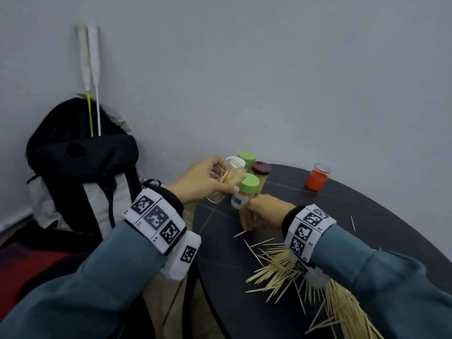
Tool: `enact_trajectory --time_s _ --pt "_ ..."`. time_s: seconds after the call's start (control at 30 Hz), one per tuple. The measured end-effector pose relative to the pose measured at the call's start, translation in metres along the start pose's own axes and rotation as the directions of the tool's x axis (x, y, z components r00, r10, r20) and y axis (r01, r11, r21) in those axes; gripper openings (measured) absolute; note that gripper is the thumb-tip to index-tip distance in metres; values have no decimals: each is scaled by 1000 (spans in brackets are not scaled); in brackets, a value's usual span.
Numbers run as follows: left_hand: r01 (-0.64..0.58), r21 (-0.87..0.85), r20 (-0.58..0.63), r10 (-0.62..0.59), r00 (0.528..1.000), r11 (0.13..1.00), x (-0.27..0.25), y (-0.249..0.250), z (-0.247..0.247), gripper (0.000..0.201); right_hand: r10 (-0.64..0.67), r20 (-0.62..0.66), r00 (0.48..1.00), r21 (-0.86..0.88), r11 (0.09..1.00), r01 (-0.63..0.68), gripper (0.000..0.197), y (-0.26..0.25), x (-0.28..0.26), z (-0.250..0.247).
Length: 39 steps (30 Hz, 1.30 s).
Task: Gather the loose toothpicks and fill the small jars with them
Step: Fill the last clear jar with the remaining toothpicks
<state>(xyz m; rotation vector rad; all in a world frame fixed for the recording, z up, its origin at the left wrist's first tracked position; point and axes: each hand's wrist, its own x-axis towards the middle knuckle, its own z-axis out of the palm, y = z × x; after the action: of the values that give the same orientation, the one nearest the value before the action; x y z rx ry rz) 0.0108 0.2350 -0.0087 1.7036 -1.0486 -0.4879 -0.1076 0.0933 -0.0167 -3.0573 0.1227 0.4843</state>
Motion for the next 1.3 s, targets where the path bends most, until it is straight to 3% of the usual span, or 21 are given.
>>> enact_trajectory --time_s 0.1,0.17,0.33,0.5,0.63,0.73,0.8,0.87,0.97,1.17,1.3 --pt "3 -12 11 -3 1000 1000 4 3 6 47 103 -31 994 -64 992 -105 16 18 -3 1" --pt "3 -16 16 -3 1000 1000 6 5 10 46 143 -30 989 2 990 -143 15 27 -5 3" --pt "-15 -2 38 15 999 1000 8 13 18 43 85 -6 996 122 989 -84 15 29 -17 8" --pt "-26 10 54 25 998 1000 9 19 26 42 24 38 999 106 994 -28 15 23 -38 18" --pt "-29 26 57 27 998 999 12 19 33 44 58 20 998 17 998 -58 19 21 -60 23" --pt "-34 24 64 32 997 999 15 20 38 43 54 34 998 -10 999 -54 49 10 -75 29" --pt "-34 26 61 33 998 999 16 22 41 44 -15 32 999 40 999 14 75 0 -81 33" --pt "-34 37 55 32 998 999 18 23 43 46 -105 47 993 71 992 101 89 -8 -81 37" --pt "-43 42 56 41 998 998 18 23 45 46 -148 89 985 118 983 137 86 -13 -77 37" --pt "-44 53 70 41 997 998 19 21 47 46 -69 83 994 109 992 59 90 3 -88 42" --pt "-51 63 73 47 996 997 20 21 47 46 -30 9 1000 79 996 29 69 15 -98 44"
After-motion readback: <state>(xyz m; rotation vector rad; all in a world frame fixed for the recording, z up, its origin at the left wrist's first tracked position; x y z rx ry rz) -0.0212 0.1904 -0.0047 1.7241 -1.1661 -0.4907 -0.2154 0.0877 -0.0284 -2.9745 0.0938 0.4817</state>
